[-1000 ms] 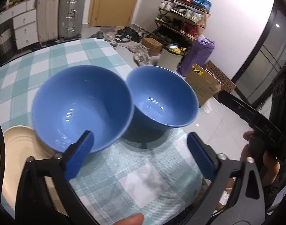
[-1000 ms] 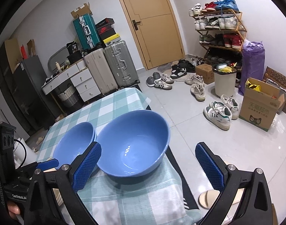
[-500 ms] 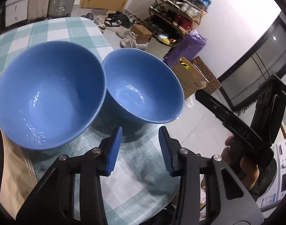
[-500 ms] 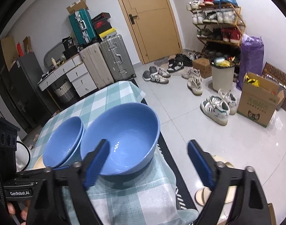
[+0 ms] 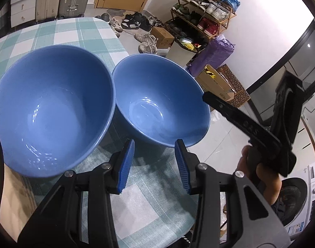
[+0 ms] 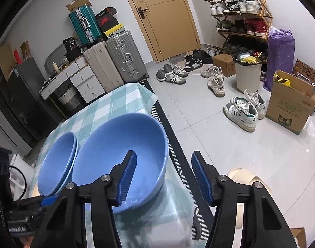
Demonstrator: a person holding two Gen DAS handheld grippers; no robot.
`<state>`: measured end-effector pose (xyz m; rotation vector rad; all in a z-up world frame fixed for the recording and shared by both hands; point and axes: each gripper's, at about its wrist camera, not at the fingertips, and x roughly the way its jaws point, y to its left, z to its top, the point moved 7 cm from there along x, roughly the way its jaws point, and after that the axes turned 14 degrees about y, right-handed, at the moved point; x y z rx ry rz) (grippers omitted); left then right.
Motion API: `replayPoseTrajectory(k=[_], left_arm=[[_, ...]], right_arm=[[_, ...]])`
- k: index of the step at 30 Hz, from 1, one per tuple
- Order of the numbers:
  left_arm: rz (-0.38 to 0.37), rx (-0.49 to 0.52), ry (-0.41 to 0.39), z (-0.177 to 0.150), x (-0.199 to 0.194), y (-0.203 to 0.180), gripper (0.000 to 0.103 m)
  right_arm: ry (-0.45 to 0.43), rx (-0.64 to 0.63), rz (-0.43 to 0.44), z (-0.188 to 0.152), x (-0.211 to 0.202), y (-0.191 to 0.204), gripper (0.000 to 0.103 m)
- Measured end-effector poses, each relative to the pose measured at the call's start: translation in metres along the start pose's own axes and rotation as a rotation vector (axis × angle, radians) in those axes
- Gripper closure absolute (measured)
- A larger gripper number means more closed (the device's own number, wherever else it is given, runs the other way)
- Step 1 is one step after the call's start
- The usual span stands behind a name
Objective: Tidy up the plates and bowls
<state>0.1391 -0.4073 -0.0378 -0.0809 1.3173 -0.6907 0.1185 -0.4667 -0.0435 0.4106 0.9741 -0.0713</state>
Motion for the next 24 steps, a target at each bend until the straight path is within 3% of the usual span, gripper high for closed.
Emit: replayPoseTrajectory(k=[15, 20, 24], left_arm=[[0.019, 0.003, -0.007, 0.017, 0.004, 0.005, 0.066], [0.027, 0.009, -0.015, 0.019, 0.005, 0.004, 0.066], [0.028, 0.009, -0.014, 0.02, 0.006, 0.005, 0.066]], right_arm=[[0.025, 0.008, -0.004, 0.017, 0.032, -0.002, 0.063], [0.014, 0.006, 0.001, 0.018, 0.034, -0.001, 0.079], [0.019, -0.002, 0.007, 0.017, 0.037, 0.001, 0.086]])
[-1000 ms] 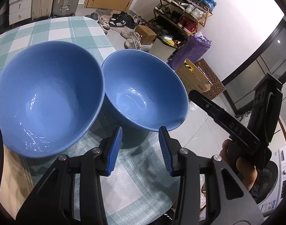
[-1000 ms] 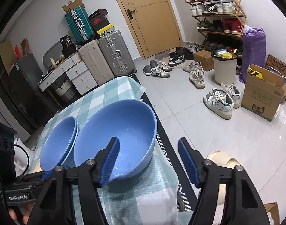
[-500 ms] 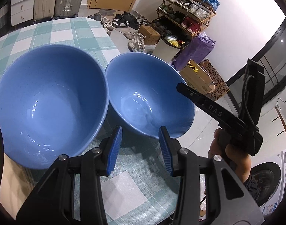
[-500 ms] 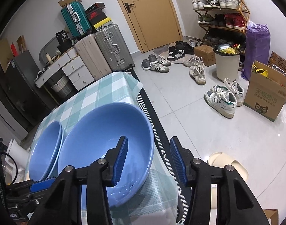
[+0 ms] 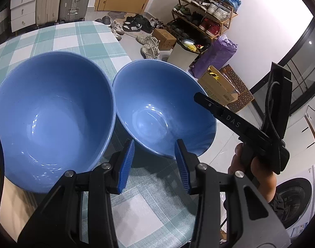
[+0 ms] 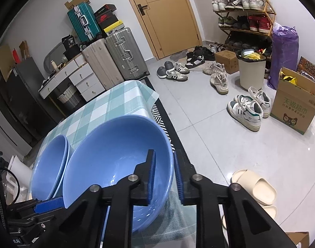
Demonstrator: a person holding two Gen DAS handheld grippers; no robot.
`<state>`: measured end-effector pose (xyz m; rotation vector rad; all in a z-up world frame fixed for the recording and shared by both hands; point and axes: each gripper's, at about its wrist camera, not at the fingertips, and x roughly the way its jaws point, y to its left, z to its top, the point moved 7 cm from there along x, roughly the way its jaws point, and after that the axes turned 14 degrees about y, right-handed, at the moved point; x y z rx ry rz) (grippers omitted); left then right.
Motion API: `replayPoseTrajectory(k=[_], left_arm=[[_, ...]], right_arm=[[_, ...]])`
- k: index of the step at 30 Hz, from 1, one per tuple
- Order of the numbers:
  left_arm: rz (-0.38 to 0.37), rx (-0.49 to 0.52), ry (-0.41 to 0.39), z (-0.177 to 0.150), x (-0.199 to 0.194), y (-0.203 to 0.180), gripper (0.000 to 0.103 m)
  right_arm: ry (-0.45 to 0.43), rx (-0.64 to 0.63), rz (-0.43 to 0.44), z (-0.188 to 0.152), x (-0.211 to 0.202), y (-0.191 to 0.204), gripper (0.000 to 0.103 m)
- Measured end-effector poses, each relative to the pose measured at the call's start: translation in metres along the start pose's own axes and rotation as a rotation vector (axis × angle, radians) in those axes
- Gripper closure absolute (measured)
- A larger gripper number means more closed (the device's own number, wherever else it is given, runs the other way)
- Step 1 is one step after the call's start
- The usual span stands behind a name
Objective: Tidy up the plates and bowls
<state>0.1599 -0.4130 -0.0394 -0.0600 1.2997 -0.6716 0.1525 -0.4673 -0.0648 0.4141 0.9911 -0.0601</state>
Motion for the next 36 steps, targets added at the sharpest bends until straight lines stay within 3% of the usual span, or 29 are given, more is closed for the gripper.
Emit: replayPoseTrajectory(k=[5, 23, 36], left_arm=[[0.045, 0.023, -0.02, 0.0, 0.002, -0.001, 0.074], [0.04, 0.088, -0.027, -0.002, 0.0, -0.009, 0.075], [0.037, 0.128, -0.078, -0.015, -0.03, -0.019, 0.075]], right_arm=[[-0.005, -0.002, 0.0, -0.002, 0.0, -0.001, 0.087], [-0.023, 0.009, 0.0, -0.021, -0.018, -0.011, 0.087], [-0.065, -0.015, -0.021, -0.023, -0.046, 0.004, 0.087]])
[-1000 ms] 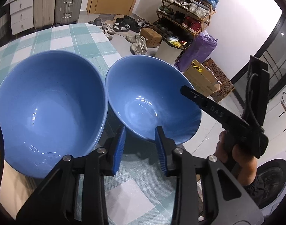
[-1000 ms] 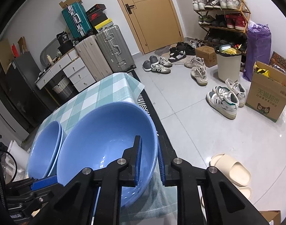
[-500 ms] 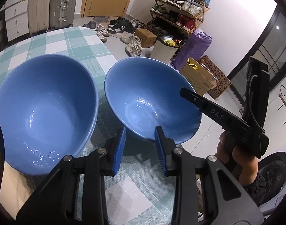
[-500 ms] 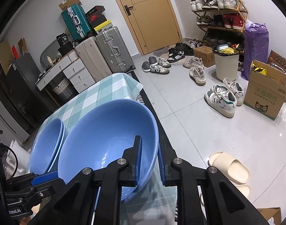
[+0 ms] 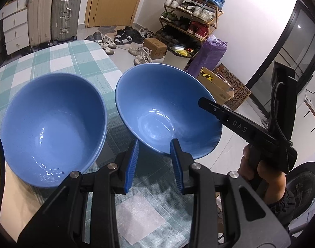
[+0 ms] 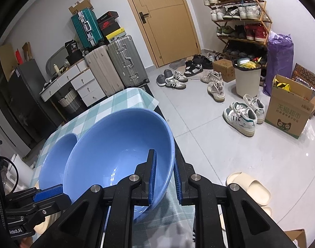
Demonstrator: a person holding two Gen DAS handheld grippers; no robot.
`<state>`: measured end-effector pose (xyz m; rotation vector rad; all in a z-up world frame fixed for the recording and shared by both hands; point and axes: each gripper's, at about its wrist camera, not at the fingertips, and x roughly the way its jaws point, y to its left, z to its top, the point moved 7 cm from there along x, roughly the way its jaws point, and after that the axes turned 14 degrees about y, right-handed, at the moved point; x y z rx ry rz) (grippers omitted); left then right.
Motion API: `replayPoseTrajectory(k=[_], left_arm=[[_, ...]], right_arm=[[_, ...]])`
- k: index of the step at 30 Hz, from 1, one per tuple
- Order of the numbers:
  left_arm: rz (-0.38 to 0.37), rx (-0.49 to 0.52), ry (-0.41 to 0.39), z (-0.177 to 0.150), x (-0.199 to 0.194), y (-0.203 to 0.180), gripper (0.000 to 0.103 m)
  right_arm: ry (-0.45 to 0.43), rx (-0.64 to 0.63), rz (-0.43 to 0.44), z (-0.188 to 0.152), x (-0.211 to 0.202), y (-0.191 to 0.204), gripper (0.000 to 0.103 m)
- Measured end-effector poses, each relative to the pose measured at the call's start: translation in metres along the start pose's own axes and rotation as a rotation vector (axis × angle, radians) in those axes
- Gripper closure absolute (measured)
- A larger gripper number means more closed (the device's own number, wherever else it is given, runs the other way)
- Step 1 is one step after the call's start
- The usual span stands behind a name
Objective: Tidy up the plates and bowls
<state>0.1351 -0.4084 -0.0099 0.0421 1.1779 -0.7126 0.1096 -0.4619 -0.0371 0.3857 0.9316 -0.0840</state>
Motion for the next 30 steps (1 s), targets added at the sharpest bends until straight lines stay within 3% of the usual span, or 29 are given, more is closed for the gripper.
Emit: replayPoseTrajectory(k=[20, 30], left_arm=[[-0.01, 0.037, -0.118, -0.011, -0.084, -0.005, 0.075], [0.025, 0.043, -0.167, -0.021, -0.131, 0.004, 0.075]], right_arm=[[-0.082, -0.068, -0.02, 0.01, -0.054, 0.047, 0.087], [-0.095, -0.11, -0.009, 0.016, -0.061, 0.08, 0.087]])
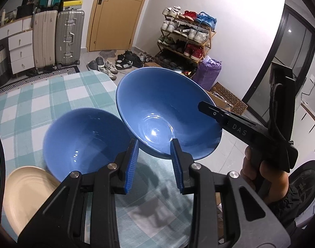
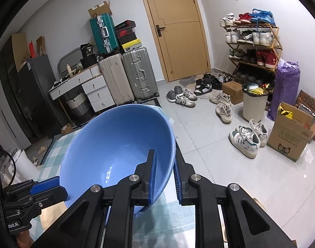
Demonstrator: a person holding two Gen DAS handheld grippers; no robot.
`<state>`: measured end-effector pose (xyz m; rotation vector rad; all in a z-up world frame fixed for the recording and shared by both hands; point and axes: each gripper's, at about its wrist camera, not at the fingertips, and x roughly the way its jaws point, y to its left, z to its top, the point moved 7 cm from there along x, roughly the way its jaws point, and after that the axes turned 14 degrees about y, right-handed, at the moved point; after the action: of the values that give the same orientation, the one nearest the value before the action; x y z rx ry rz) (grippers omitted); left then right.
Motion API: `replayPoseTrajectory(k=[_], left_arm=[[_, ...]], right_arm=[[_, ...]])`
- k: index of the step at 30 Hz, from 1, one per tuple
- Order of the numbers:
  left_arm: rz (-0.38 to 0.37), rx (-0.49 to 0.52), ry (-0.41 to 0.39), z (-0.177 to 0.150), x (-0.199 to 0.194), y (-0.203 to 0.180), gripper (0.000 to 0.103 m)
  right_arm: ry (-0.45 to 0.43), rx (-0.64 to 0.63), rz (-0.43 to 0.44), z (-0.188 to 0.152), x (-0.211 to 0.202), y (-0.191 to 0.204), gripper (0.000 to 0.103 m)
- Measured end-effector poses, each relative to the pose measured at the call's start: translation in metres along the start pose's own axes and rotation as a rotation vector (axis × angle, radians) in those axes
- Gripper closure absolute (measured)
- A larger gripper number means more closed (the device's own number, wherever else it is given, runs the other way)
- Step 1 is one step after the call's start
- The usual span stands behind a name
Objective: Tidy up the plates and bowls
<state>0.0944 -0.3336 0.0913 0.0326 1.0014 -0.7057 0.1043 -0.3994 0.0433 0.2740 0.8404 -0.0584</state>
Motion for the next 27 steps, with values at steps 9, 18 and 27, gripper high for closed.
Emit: replayPoseTrajectory(k=[9, 18, 27], left_arm=[[0.032, -0.009, -0.02, -0.003, -0.036, 0.022, 0.075], [0.065, -0.025, -0.028, -0.007, -0.06, 0.049, 0.075], [0.096, -0.057, -0.029, -0.008, -0.068, 0.079, 0.075]], right_arm=[[-0.006, -0.042, 0.024, 0.006, 0.001, 0.036, 0.086], [0.005, -0.079, 0.047, 0.009, 0.01, 0.068, 0.086], [0.036, -0.121, 0.067, 0.007, 0.027, 0.101, 0.086]])
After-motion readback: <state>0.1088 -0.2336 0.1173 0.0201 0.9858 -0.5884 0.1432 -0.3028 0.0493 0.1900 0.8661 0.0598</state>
